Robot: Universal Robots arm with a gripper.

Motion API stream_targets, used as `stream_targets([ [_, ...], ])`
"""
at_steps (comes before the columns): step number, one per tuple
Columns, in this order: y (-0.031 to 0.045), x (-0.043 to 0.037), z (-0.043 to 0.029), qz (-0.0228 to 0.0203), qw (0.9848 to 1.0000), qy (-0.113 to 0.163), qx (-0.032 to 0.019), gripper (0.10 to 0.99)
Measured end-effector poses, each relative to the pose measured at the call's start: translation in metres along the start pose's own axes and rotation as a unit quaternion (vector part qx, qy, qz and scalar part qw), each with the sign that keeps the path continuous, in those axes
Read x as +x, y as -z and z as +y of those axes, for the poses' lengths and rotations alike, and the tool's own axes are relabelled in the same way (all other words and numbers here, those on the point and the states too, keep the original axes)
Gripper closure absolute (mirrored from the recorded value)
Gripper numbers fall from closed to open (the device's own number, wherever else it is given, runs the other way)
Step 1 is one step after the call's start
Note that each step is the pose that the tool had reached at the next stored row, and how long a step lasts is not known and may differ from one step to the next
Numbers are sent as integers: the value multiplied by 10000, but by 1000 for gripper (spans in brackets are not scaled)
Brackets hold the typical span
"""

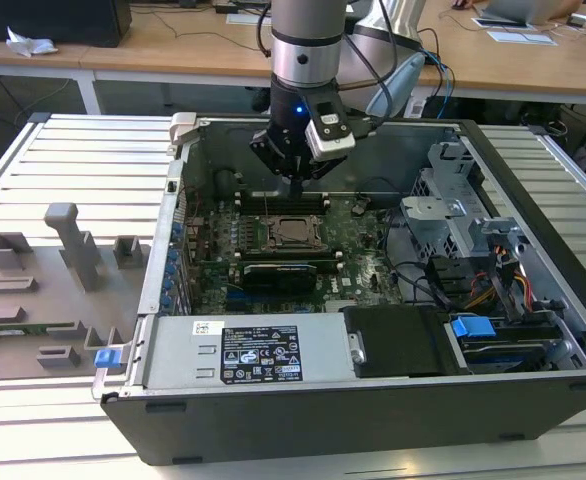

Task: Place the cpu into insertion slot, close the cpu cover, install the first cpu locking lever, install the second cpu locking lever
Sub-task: 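Install the first cpu locking lever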

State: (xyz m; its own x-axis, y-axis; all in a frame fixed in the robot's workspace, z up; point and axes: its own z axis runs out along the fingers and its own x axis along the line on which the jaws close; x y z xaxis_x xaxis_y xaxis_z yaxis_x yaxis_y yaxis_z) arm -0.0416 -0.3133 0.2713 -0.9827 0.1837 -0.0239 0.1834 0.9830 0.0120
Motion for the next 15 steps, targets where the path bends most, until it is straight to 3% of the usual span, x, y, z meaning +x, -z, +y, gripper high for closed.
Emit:
stream_targets([
  [3, 0, 0, 0, 4, 9994, 334, -8, 980],
  [7, 0, 0, 0, 12, 9945, 1047, -25, 980],
  [10, 0, 0, 0, 15, 9923, 1235, -29, 980],
  [15, 0, 0, 0, 15, 9922, 1249, -30, 980],
])
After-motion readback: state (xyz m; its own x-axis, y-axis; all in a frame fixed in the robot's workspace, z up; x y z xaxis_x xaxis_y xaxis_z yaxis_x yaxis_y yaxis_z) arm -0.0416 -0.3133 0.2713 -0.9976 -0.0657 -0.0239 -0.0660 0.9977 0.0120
